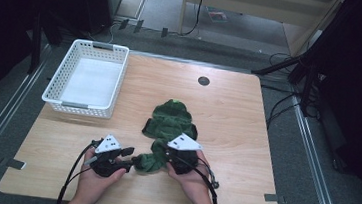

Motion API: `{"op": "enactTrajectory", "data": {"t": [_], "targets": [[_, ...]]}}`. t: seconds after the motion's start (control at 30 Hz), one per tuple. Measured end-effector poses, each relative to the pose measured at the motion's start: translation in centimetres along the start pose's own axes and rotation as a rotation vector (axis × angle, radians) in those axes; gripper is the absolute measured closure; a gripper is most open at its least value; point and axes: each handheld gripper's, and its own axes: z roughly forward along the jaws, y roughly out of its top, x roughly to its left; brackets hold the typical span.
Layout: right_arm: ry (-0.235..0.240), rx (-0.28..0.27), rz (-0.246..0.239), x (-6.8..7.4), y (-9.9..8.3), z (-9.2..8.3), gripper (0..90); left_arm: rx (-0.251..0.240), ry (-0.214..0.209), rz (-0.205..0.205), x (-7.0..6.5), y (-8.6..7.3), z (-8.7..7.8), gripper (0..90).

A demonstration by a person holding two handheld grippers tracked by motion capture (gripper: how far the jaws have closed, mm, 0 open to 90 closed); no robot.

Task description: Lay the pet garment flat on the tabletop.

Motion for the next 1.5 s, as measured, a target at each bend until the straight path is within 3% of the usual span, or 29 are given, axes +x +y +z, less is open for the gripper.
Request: {"op": "enactTrajectory", "data": {"t": [0.07, 0.13, 0.23, 0.3, 0.37, 0.43, 0.5, 0.57, 0.6, 0.67, 0.77, 0.83, 0.97, 1.03, 1.2, 1.33, 1.43, 1.5], "targets": [[-0.036, -0.045, 0.048, -0.8, -0.7, -1.5, 87.9, -0.002, 0.004, 0.000, 0.1, 0.1, -0.1, 53.7], [-0.088, -0.079, 0.127, -2.1, -2.1, -3.5, 87.4, 0.001, 0.002, -0.004, 0.3, 0.1, 0.0, 53.5], [-0.122, -0.048, 0.207, -3.4, -4.5, -5.2, 84.1, 0.006, 0.004, -0.003, 0.2, 0.1, 0.1, 53.2], [-0.140, -0.002, 0.253, -4.0, -6.2, -6.2, 76.9, 0.009, 0.002, 0.002, 0.0, 0.0, 0.2, 52.8], [-0.168, 0.004, 0.296, -4.6, -7.5, -7.6, 69.3, 0.011, -0.004, 0.005, -0.1, 0.0, 0.2, 52.3], [-0.203, -0.047, 0.319, -5.1, -7.9, -9.2, 62.4, 0.010, -0.007, 0.006, -0.4, 0.1, 0.3, 51.6], [-0.252, -0.117, 0.306, -5.5, -7.5, -10.8, 59.1, 0.013, -0.014, 0.009, -0.7, 0.1, 0.3, 50.7], [-0.270, -0.173, 0.286, -5.6, -6.7, -11.4, 57.6, 0.021, -0.024, 0.018, -0.8, 0.2, 0.5, 49.7], [-0.264, -0.179, 0.277, -5.6, -6.4, -11.3, 56.5, 0.025, -0.027, 0.016, -0.9, 0.2, 0.6, 49.2], [-0.205, -0.157, 0.246, -5.6, -5.8, -10.5, 53.3, 0.036, -0.033, 0.016, -1.0, 0.2, 0.7, 48.0], [-0.153, -0.026, 0.192, -4.9, -6.2, -7.7, 53.5, 0.061, -0.044, 0.037, -1.3, -0.1, 1.1, 45.9], [-0.141, 0.031, 0.192, -4.6, -6.9, -6.7, 59.5, 0.078, -0.033, 0.053, -1.5, -0.3, 1.4, 47.0], [-0.103, 0.107, 0.222, -4.8, -7.9, -5.9, 69.5, 0.117, 0.013, 0.107, -1.6, -0.5, 1.7, 66.9], [-0.088, 0.124, 0.238, -4.9, -8.3, -5.8, 74.0, 0.129, 0.027, 0.105, -1.3, -0.5, 1.6, 78.8], [-0.070, 0.141, 0.237, -4.1, -8.7, -6.2, 77.7, 0.132, 0.035, 0.084, -0.7, -0.5, 1.4, 82.8], [-0.038, 0.138, 0.218, -3.5, -8.5, -6.7, 71.6, 0.116, 0.025, 0.063, -0.4, -0.6, 1.2, 79.2], [-0.016, 0.047, 0.224, -3.7, -7.9, -7.7, 65.6, 0.091, 0.004, 0.052, -0.2, -0.6, 0.7, 72.1], [-0.044, -0.005, 0.220, -4.1, -7.1, -8.1, 63.6, 0.062, -0.008, 0.050, 0.0, -0.4, 0.3, 70.5]]}}
